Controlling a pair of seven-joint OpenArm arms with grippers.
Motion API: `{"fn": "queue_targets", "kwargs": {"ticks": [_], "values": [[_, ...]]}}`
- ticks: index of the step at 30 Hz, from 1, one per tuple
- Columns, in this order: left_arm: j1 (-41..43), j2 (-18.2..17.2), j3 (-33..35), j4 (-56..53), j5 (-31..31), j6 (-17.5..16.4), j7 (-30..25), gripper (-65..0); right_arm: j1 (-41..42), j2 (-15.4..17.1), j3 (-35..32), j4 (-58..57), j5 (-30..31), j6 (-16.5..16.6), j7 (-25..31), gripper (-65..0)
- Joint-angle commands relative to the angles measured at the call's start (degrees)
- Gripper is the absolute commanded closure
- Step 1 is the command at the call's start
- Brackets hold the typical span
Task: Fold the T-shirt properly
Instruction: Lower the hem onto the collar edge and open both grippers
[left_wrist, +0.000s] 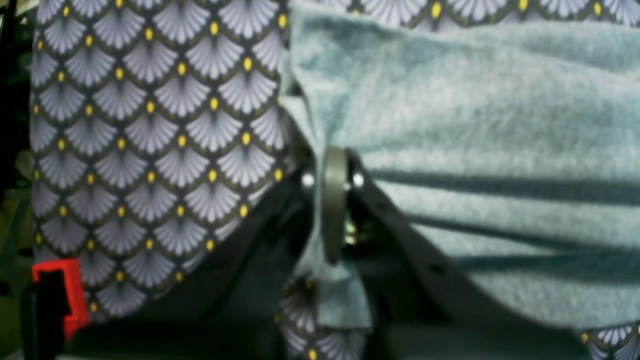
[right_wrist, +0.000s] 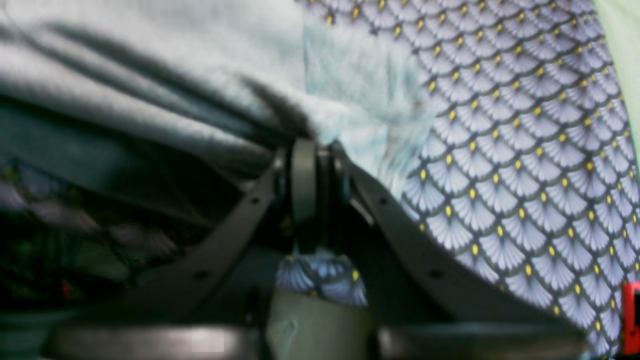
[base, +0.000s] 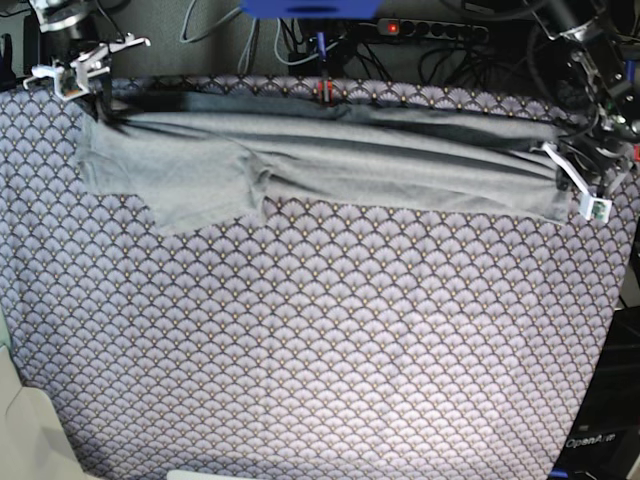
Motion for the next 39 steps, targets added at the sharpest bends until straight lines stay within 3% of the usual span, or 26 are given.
{"fn": "queue_targets", "kwargs": {"ticks": [1,27,33,39], "values": [[-0.39,-1.29,-0.58,1.0,0.22,0.75,-1.18,0.0,-0.94,0.75,0.57,0.78,1.62,-1.12,1.62,0.0],[3.13,-0.93,-0.31,-3.49,0.22,0.75,-1.71,-0.7,-2.43,0.14,0.75,-9.33,1.8,-1.12,5.58,0.0],[3.39,-0.85,-0.58,-2.78,0.22,0.75,-1.71,-23.9,-2.43,0.14,0.75,-9.16,-1.81,-1.12,5.58,-12.8],[4.36,-0.67,-0.75,-2.7,0.14,0.75,-1.79,-32.0,-1.9,-0.04,3.82,-9.16,-1.81,-1.12,5.58,-15.8]]}}
